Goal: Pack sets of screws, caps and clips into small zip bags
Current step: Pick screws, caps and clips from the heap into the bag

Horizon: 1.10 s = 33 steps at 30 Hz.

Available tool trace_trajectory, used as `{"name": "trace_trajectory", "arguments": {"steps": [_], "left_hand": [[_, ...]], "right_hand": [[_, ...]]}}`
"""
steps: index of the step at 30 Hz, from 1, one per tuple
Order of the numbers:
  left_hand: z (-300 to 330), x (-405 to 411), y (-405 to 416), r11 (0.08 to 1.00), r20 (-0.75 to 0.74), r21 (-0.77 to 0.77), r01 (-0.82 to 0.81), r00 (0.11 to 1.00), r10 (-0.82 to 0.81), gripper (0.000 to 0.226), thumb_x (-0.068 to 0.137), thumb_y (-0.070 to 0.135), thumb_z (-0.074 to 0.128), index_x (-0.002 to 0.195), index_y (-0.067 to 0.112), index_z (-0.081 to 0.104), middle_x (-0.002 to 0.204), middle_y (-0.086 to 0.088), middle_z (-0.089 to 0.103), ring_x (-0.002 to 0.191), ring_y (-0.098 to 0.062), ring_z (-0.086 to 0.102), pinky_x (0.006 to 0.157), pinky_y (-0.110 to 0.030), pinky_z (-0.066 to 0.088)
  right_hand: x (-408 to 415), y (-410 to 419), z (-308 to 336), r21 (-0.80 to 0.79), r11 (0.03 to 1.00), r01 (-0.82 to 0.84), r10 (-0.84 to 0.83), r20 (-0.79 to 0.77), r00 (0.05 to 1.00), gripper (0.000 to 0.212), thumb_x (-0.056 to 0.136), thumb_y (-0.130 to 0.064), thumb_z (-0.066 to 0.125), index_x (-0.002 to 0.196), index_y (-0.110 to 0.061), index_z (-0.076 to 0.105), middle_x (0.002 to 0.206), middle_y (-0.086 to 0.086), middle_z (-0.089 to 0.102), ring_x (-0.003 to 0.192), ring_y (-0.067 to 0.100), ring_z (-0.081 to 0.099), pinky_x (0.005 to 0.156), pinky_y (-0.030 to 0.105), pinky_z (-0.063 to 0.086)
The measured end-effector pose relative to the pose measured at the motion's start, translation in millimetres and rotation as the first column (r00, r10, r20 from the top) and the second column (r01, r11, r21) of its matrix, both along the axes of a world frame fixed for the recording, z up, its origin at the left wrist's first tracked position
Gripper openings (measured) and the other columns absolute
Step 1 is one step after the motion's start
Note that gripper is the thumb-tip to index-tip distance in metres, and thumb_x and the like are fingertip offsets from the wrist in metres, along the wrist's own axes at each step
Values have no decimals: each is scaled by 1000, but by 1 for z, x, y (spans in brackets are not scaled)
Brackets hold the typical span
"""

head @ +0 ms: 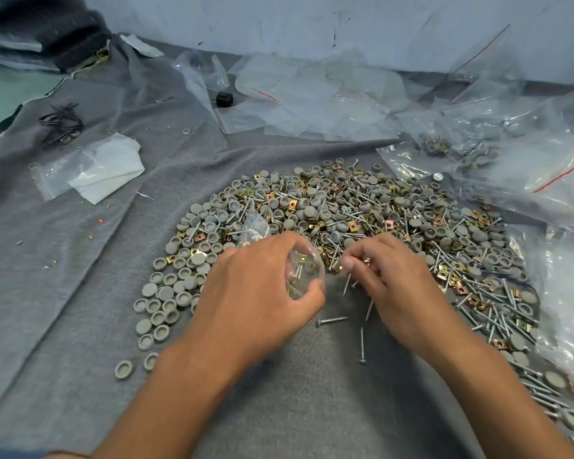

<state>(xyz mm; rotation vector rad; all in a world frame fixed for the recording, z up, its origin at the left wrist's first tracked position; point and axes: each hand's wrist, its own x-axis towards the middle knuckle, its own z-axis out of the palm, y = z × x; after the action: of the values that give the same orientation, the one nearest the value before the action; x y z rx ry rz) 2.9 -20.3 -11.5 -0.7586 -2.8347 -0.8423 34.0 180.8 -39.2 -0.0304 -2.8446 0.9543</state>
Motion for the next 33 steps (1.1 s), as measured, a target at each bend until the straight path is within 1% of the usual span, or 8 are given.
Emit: {"name": "trace_trajectory", "arguments": {"steps": [2, 4, 10, 14, 23, 26, 29, 33], "left_hand": [[0, -1, 0, 1000, -5, 1, -6, 1000, 6, 23, 80, 57, 57, 100, 47, 50, 65, 22, 45, 58, 9, 45, 61, -18, 29], [-1, 0, 1, 1000, -8, 1, -3, 1000, 3, 25, 79, 56, 58, 102, 45, 53, 65, 23, 45, 59, 10, 45, 62, -22, 30], [-1, 0, 1, 1000, -3, -6, 5, 1000, -5, 24, 79, 57, 56, 99, 45, 51, 67, 20, 49, 62, 8, 49, 63, -14, 27], [-1, 0, 1, 1000, -6, -6, 4, 1000, -4, 25, 79, 56, 59, 101, 46, 52, 66, 20, 48, 61, 7, 48, 62, -14, 26], [1, 1, 1, 1000, 9, 0, 13, 1000, -13, 21, 78, 56, 56, 95, 46, 47, 63, 20, 46, 60, 7, 47, 62, -16, 27], [0, 0, 0, 1000, -4, -3, 3, 1000, -3, 22, 81, 53, 63, 98, 47, 50, 64, 19, 47, 62, 5, 50, 62, -15, 28], [0, 0, -1, 1000, 6, 1, 11, 1000, -11, 21, 82, 55, 60, 97, 48, 48, 63, 20, 47, 69, 8, 51, 61, -16, 29], [0, 0, -2, 1000, 11, 10, 19, 1000, -19, 21, 80, 57, 55, 99, 48, 48, 63, 19, 47, 82, 10, 51, 60, -18, 29]], "right_hand": [[2, -7, 11, -177, 983, -44, 32, -73, 997, 12, 100, -40, 52, 92, -37, 60, 96, -17, 56, 93, 2, 53, 73, 9, 36], [4, -16, 19, -219, 970, -102, 68, -157, 985, 13, 98, -44, 51, 92, -37, 59, 93, -16, 55, 91, 6, 55, 73, 10, 37], [11, -31, 19, -83, 985, -152, 128, -245, 961, 11, 92, -31, 64, 99, -24, 68, 101, -13, 54, 90, -11, 49, 80, 4, 36], [11, -28, 21, -64, 983, -171, 141, -328, 934, 15, 98, -21, 59, 109, -22, 69, 106, -12, 60, 99, -2, 56, 83, 8, 40], [10, -26, 20, -25, 989, -143, 125, -361, 924, 18, 94, -37, 63, 109, -28, 65, 98, -25, 58, 85, -9, 53, 75, 3, 37], [4, -6, 14, -19, 1000, -21, 15, -255, 967, 14, 97, -35, 57, 108, -32, 64, 101, -24, 59, 90, -3, 55, 80, 10, 41], [2, 6, -1, 220, 975, 33, -32, -9, 999, 24, 95, -40, 61, 119, -36, 62, 114, -20, 58, 107, 5, 51, 94, 29, 45], [-1, 0, -9, 362, 932, 7, -20, 33, 999, 34, 92, -54, 58, 123, -41, 60, 112, -17, 54, 106, 8, 44, 84, 26, 42]]}}
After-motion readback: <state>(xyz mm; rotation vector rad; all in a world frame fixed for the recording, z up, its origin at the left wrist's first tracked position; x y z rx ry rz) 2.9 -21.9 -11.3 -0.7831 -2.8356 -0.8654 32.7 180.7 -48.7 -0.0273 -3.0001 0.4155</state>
